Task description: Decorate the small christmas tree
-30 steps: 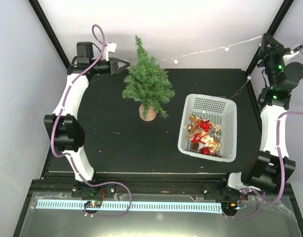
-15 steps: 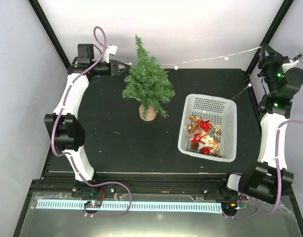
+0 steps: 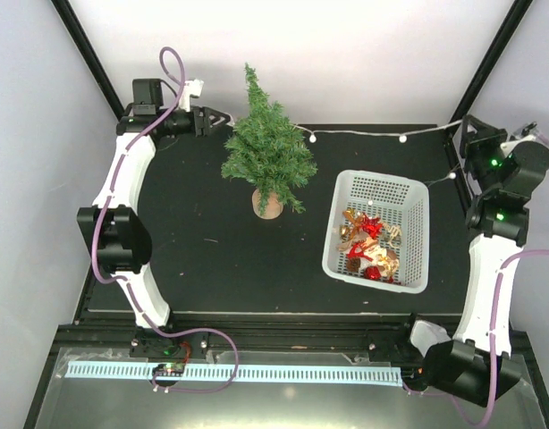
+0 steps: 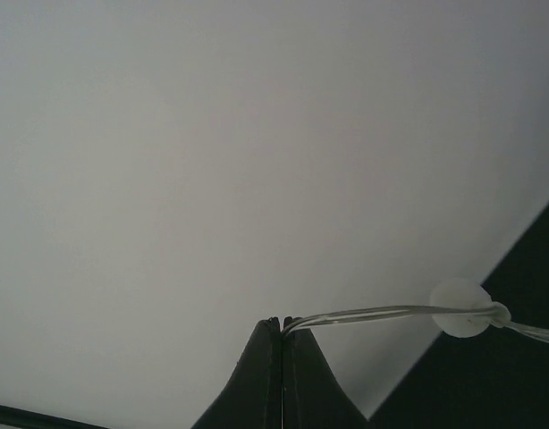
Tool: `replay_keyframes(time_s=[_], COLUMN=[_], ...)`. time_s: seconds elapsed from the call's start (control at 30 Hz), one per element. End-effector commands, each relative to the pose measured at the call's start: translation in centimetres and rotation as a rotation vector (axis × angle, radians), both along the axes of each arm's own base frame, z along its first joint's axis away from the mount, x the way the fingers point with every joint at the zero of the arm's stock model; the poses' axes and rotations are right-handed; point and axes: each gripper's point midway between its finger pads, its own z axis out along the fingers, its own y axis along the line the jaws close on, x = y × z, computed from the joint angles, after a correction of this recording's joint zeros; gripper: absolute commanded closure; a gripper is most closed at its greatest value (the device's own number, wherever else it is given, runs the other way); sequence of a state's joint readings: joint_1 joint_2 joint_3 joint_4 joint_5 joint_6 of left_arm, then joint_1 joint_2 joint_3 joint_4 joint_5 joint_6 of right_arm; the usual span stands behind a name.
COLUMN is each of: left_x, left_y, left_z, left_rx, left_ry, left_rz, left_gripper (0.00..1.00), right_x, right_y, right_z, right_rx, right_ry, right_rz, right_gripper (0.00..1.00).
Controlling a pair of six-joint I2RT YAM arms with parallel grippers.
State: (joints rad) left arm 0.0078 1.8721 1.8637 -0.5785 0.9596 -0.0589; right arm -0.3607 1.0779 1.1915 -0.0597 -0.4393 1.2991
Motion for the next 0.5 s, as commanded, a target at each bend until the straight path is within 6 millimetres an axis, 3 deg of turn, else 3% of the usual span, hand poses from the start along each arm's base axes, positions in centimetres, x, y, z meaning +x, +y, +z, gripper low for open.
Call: replay_keyframes(time_s=[0.0, 0.13, 0.23, 0.37, 0.47], left_x=[-0.7, -1.2, -1.7, -2.6, -3.4], left_y=[0.8, 1.1, 1.4, 1.6, 1.8], left_z=[3.2, 4.1, 4.6, 5.2, 5.7], left_rx=[0.001, -0.007, -0.008, 0.012, 0.028], left_ry=[-0.077, -0.091, -0.101, -0.129, -0.150], left_rz=[0.034, 0.042, 0.047, 0.051, 0.056], left_gripper=[0.40, 0.34, 0.30, 0.26, 0.25], right_x=[-1.2, -1.0, -0.3, 0.7, 1.1], right_y=[0.9, 1.7, 2.9, 5.0, 8.0], right_z=[-3.8, -5.5, -5.6, -5.4, -5.4], right_rx=[-0.059, -0.088, -0.131, -0.222, -0.326], right_ry=[0.123, 0.175, 0.197, 0.232, 0.272], right_rz=[-0.004, 0.018, 0.055, 0.109, 0.180], right_gripper=[0.99, 0.99, 0.99, 0.99, 0.99])
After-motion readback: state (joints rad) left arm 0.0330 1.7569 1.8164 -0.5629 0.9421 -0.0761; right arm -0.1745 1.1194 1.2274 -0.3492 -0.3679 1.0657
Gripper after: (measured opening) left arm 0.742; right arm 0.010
